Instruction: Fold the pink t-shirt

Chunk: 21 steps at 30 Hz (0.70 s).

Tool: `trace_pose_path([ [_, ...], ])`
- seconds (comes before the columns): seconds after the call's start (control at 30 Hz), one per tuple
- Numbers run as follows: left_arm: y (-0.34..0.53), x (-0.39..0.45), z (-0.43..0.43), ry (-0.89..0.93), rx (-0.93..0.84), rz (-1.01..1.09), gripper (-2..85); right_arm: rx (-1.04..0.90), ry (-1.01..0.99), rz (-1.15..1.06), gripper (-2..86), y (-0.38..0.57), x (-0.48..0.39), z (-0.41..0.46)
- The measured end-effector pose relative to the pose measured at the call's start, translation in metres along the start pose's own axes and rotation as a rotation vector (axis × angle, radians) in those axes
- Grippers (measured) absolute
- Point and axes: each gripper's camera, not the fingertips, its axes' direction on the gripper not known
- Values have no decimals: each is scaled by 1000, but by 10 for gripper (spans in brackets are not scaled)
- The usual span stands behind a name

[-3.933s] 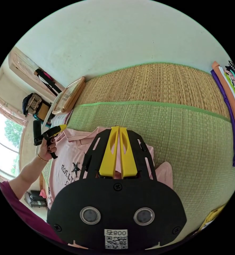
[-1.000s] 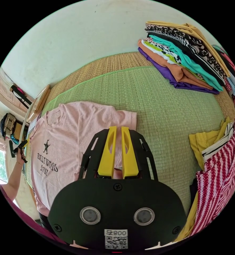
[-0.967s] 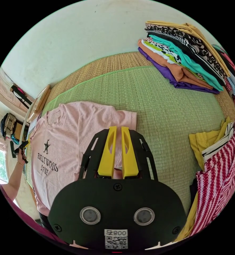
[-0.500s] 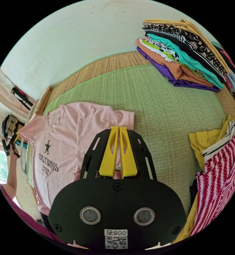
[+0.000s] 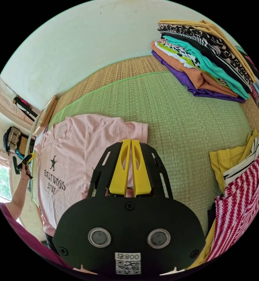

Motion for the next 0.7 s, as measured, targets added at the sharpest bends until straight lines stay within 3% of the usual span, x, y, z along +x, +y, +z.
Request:
trace_pose_path([
  [0.1,3,2,14,34,-62,8,62,-2,1,0,1,1,1,1],
  [0.23,1,15,18,-56,-117,62,14,-5,4,-3,1,2,1,1],
  [0.47,12,9,-31,-106,-24,60,4,-3,-11,-8,1,4,6,2],
  [0.6,19,4,-18,-120,-100,29,6,-15,-22,-2,1,4,10,1],
  [0.7,24,13,-23,-124,-30,24,11,-26,-37,12,1,4,13,0],
])
